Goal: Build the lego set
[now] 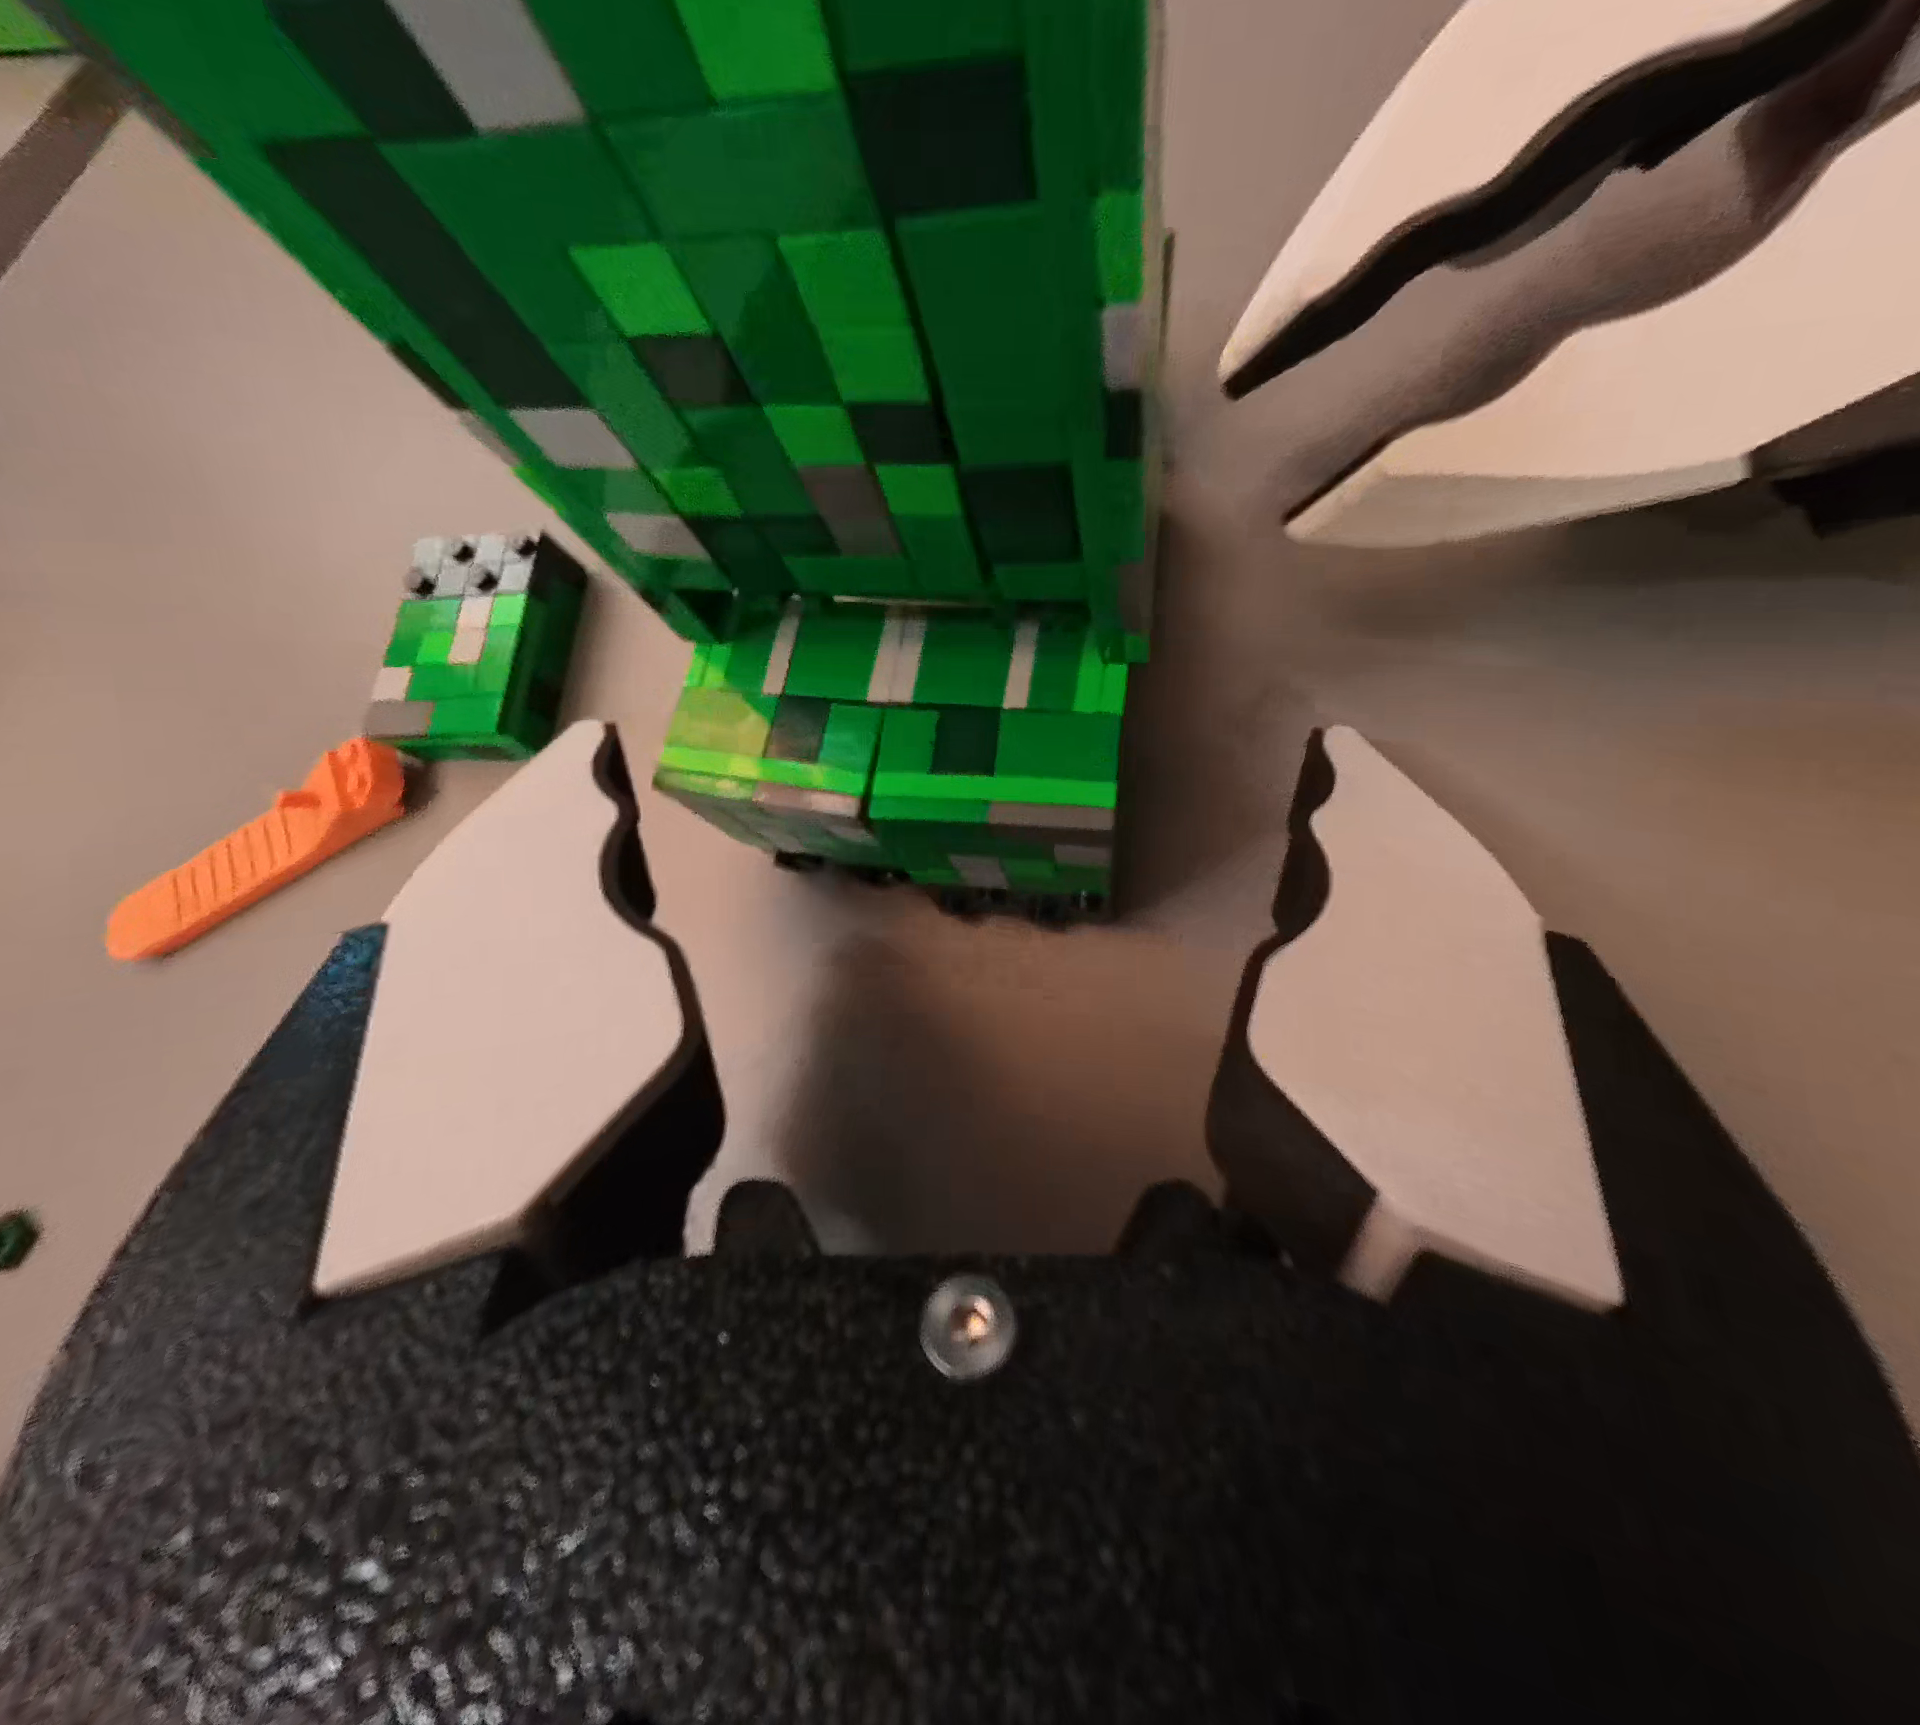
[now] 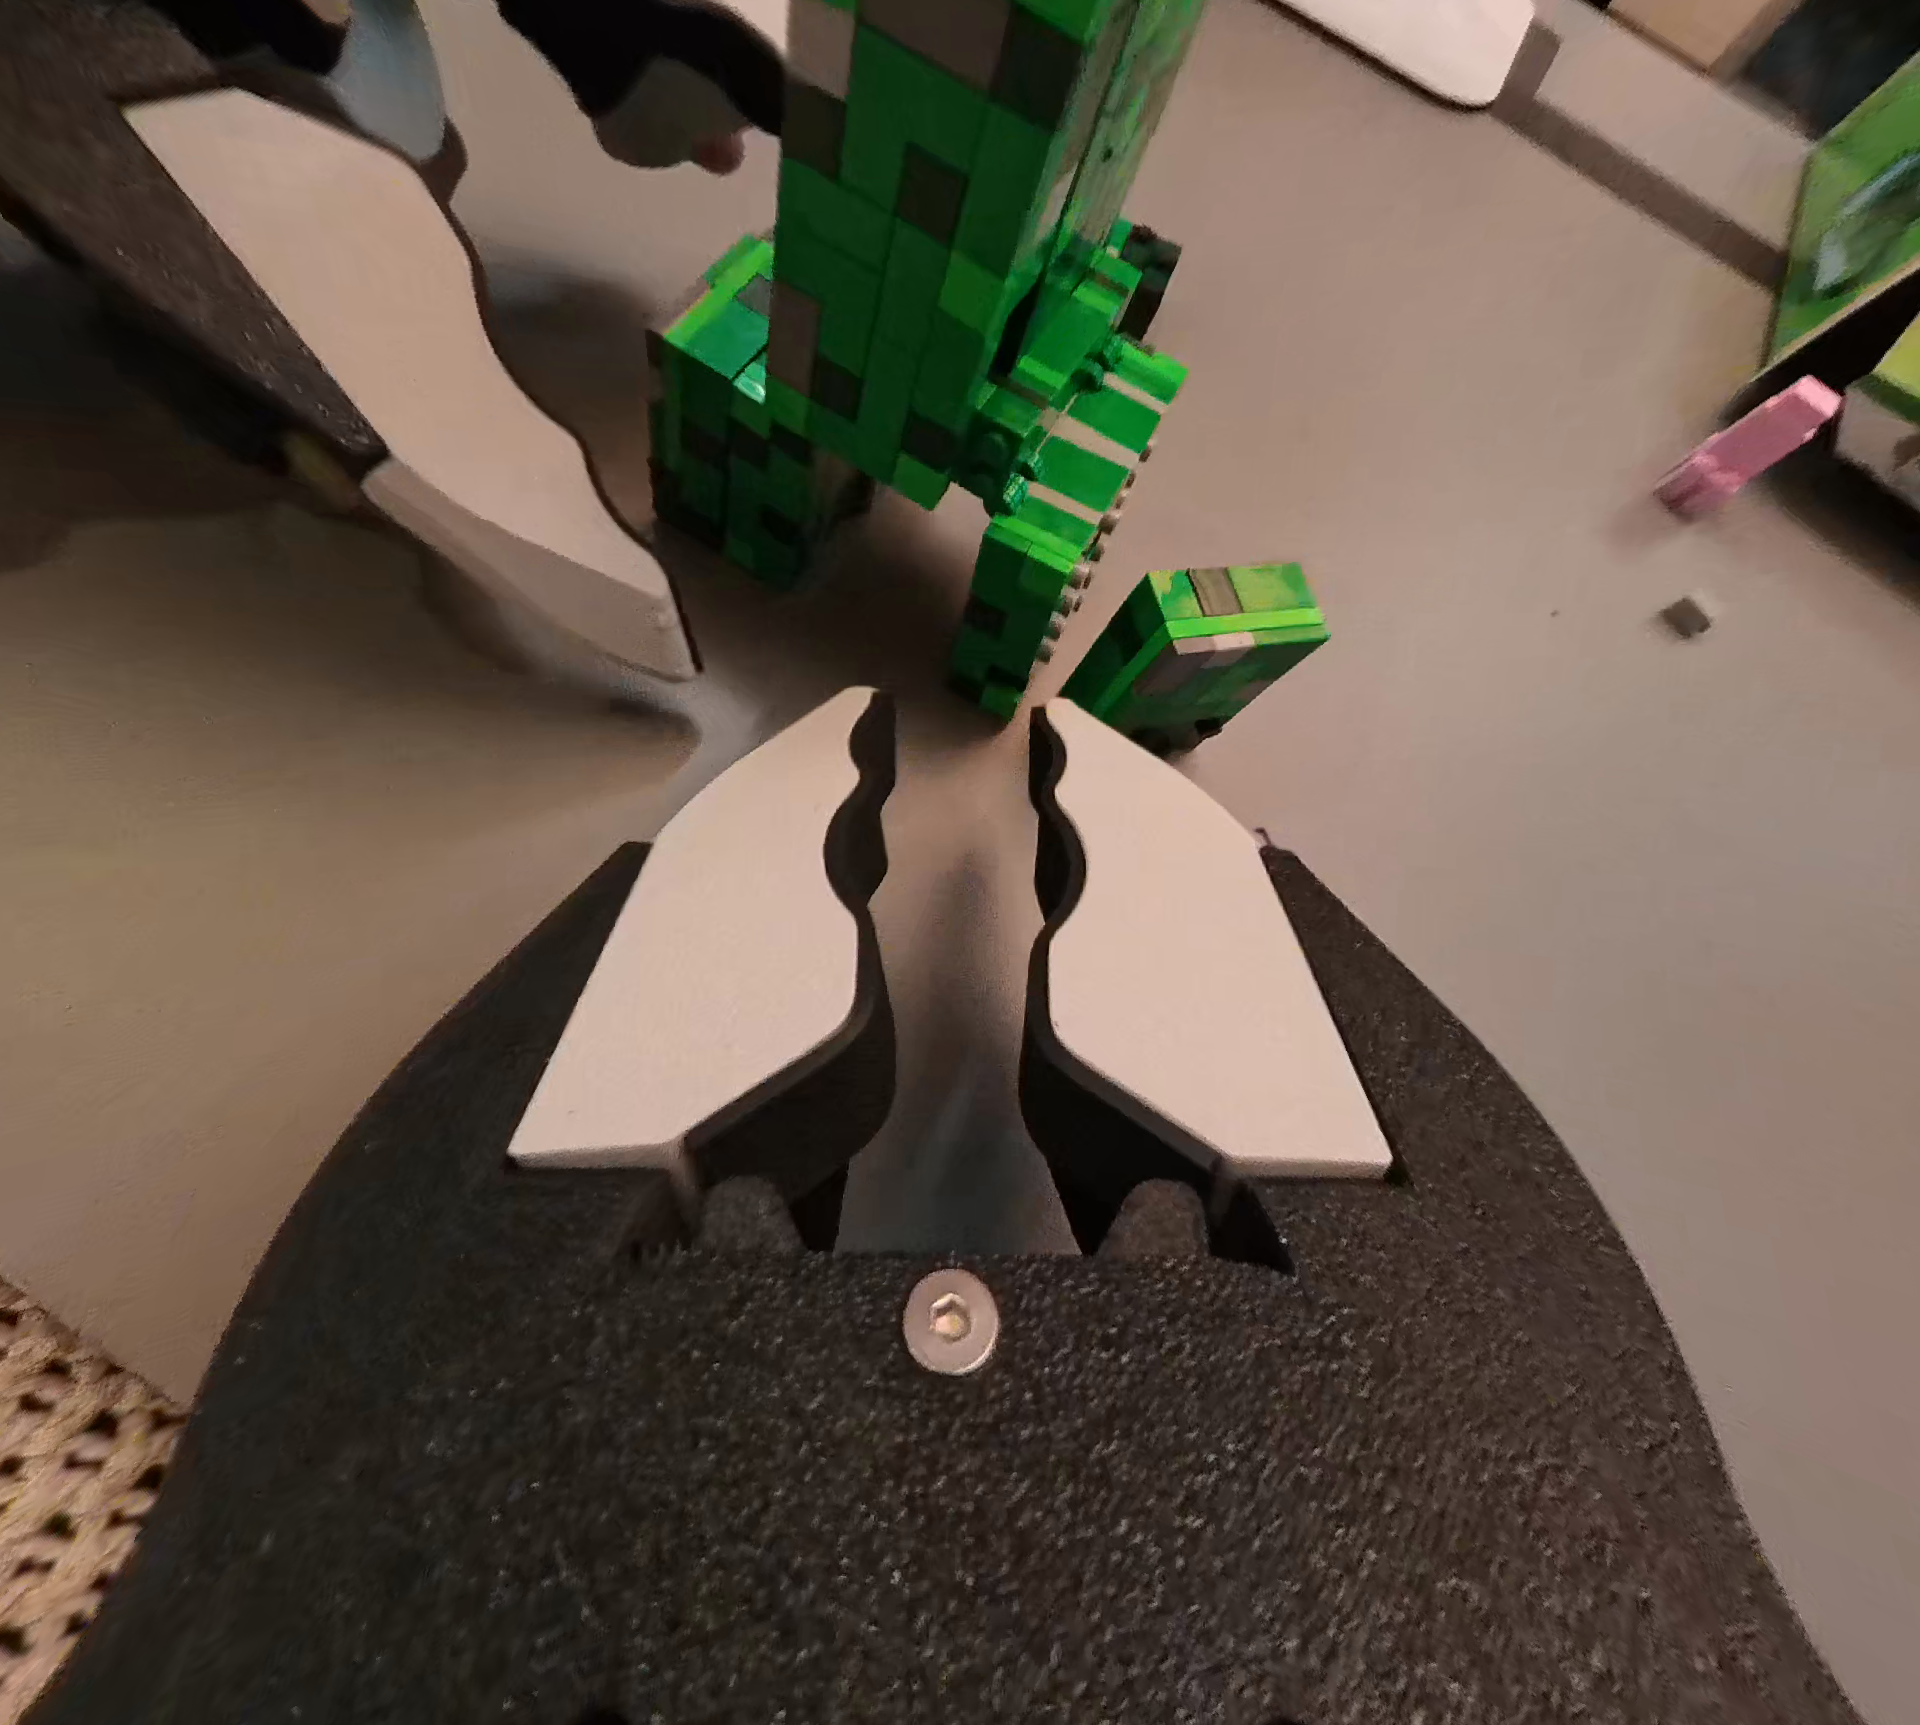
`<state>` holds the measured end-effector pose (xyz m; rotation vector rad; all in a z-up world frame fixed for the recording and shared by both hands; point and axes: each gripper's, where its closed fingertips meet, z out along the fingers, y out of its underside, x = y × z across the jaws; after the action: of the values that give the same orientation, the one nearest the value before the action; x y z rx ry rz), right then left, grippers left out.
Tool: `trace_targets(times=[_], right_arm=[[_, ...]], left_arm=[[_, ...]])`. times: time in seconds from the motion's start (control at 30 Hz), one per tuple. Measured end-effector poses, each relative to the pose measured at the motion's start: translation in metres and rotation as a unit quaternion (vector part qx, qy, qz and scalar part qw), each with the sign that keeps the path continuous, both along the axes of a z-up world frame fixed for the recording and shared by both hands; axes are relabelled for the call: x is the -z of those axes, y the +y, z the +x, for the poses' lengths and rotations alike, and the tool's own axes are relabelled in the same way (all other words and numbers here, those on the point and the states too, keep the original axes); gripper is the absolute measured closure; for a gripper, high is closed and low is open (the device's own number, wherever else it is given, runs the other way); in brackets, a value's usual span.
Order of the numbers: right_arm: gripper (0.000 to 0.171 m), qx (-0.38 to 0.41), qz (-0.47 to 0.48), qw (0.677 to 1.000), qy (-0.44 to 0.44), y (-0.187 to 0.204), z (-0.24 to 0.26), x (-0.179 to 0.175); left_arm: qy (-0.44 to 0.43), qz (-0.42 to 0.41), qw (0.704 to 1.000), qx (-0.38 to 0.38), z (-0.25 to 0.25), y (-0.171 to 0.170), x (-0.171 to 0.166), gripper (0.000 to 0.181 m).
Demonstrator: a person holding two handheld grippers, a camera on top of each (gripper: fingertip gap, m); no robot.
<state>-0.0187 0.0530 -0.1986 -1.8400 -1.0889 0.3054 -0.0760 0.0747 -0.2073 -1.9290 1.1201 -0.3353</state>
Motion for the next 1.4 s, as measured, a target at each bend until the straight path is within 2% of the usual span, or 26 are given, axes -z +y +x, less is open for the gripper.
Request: trace_targets(times=[0.13,0.37,0.57,0.77,0.97,1.03,1.4], right_arm=[[0.141,0.007,-0.015,1.000,-0.026,0.006,0.000,0.009],[0.143,0.015,-0.007,0.999,-0.034,0.014,-0.001,0.009],[0.144,0.028,0.014,0.998,-0.047,0.020,-0.003,0.008],[0.132,0.028,-0.001,0.999,-0.020,0.020,-0.010,0.005],[0.140,0.045,-0.002,0.998,-0.040,0.029,-0.012,0.009],[0.145,0.043,0.011,0.998,-0.048,0.030,-0.013,0.009],[0.146,0.044,0.123,0.983,-0.130,0.033,-0.007,0.003]], left_arm=[[-0.015,-0.006,0.999,0.031,0.007,0.002,0.002,0.068],[-0.008,0.031,0.999,0.016,0.002,0.015,0.000,0.094],[-0.006,0.038,0.999,0.022,0.003,0.015,-0.001,0.095],[-0.008,0.033,0.999,0.013,0.003,0.015,-0.001,0.096],[-0.008,0.033,0.999,0.013,0.003,0.015,-0.001,0.096],[-0.009,0.031,0.999,0.010,0.003,0.015,-0.001,0.096],[-0.005,0.031,0.999,0.008,0.002,0.014,-0.001,0.096]])
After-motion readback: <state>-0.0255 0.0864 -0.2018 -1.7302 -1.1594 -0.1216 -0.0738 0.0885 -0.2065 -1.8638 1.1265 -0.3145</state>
